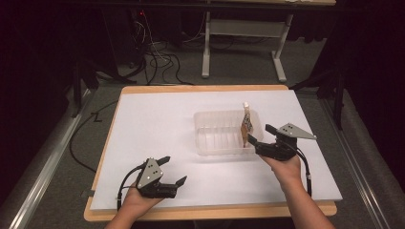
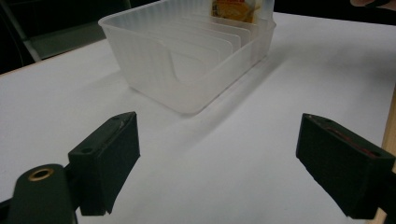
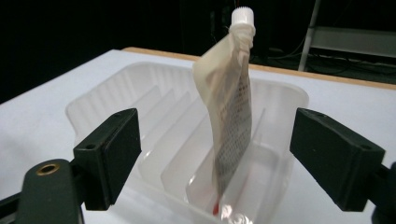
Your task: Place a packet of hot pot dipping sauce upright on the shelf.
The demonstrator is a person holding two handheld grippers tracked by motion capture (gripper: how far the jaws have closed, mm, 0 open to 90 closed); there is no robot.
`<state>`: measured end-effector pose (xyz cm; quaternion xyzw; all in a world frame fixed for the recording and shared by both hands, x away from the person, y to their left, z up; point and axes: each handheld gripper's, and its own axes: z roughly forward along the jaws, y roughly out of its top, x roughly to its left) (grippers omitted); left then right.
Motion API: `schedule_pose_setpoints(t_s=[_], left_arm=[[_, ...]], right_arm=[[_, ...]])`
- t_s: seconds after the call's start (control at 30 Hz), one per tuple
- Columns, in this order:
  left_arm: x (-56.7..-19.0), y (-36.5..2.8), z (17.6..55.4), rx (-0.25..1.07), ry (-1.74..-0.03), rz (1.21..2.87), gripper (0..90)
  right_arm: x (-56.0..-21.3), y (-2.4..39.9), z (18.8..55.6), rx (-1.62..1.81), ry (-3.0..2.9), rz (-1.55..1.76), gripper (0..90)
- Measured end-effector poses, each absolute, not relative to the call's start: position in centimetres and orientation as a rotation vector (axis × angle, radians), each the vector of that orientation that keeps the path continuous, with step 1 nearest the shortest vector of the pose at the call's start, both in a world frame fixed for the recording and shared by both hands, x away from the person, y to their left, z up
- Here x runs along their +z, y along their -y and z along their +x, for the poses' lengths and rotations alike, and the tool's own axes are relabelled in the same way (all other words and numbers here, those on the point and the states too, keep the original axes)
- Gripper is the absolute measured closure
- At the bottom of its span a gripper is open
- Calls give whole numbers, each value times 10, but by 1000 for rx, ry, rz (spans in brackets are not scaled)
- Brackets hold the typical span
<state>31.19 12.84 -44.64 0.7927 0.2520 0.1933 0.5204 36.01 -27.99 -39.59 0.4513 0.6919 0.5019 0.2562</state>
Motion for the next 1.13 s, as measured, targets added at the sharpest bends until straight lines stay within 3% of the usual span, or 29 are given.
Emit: schedule_pose_setpoints(t_s=[0.63, 1.13], left_arm=[[-451, -120, 311, 433, -612, 1926, 139], [-452, -118, 312, 433, -617, 1933, 137]], right_arm=[[-427, 347, 279, 1298, -1772, 1281, 113], [-431, 352, 279, 1322, -1756, 1282, 153]])
